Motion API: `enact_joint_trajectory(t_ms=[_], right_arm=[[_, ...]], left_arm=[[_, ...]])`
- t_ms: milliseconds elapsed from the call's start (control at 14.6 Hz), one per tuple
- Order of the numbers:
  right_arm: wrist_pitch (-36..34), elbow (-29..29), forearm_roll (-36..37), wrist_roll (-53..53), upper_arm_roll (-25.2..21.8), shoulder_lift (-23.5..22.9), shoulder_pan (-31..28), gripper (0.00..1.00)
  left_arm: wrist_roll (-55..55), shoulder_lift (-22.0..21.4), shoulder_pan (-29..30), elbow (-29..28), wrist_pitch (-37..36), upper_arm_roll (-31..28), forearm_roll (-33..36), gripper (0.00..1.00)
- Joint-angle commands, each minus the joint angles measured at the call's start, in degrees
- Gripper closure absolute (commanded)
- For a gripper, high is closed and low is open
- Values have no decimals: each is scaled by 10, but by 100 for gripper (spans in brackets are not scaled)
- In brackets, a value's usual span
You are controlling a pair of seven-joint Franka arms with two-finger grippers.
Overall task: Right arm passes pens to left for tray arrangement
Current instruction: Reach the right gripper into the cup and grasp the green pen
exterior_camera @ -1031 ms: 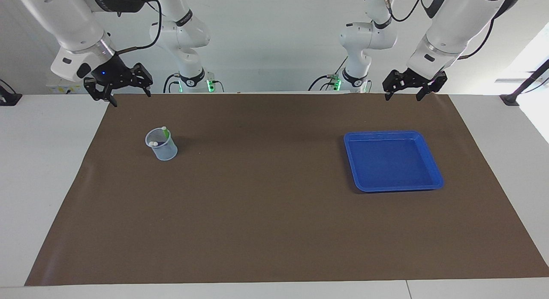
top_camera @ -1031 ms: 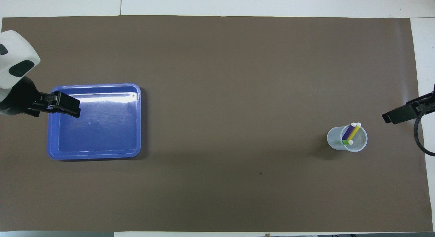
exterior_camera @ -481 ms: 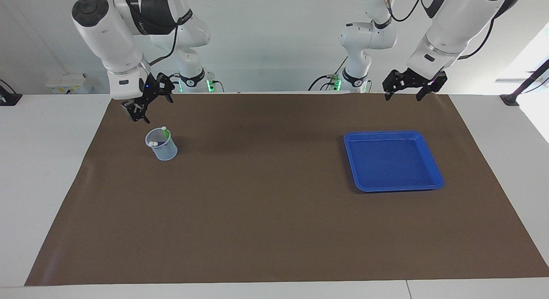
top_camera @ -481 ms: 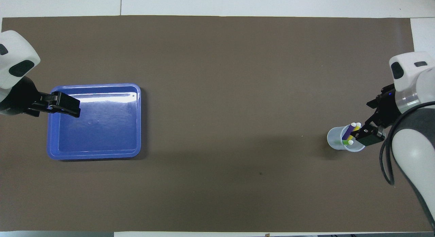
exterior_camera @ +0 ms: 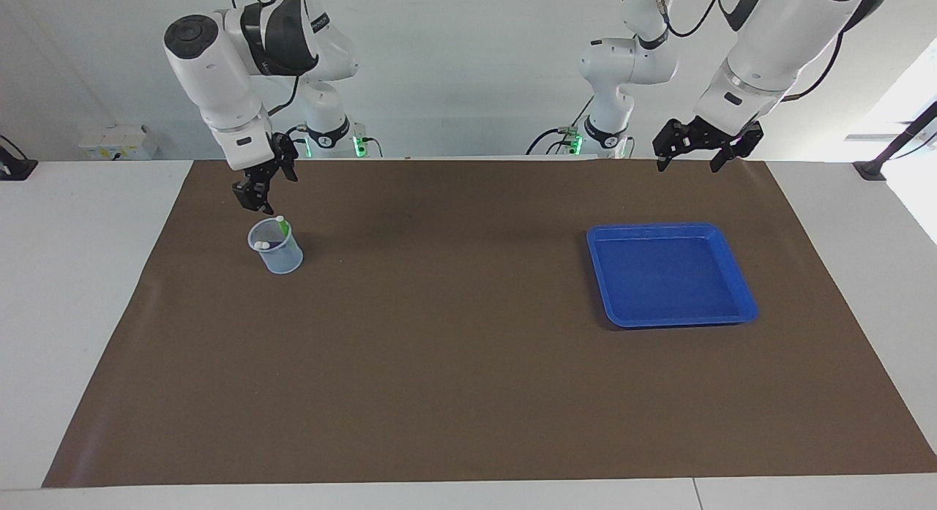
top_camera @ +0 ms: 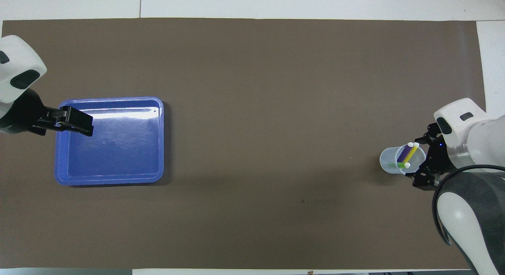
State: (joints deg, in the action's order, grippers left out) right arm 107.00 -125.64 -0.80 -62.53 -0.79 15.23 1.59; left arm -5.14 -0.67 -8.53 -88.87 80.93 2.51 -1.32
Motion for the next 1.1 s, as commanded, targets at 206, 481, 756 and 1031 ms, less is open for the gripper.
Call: enact_joint_trajectory(t_ms=[206, 481, 756, 1031], right_arm=[[20, -29, 5, 248, 4, -23, -12, 34], [22, -34, -1, 248, 3, -56, -33, 38], [45, -60, -4, 254, 3, -55, -33, 44], [48, -63, -4, 275, 3, -55, -31, 51]], left_arm=[[-4, -10, 0, -10, 5, -2, -1, 0], [-4, -10, 0, -10, 5, -2, -1, 0], [-4, -10, 1, -10, 5, -2, -1, 0], [-4, -10, 1, -10, 5, -2, -1, 0]])
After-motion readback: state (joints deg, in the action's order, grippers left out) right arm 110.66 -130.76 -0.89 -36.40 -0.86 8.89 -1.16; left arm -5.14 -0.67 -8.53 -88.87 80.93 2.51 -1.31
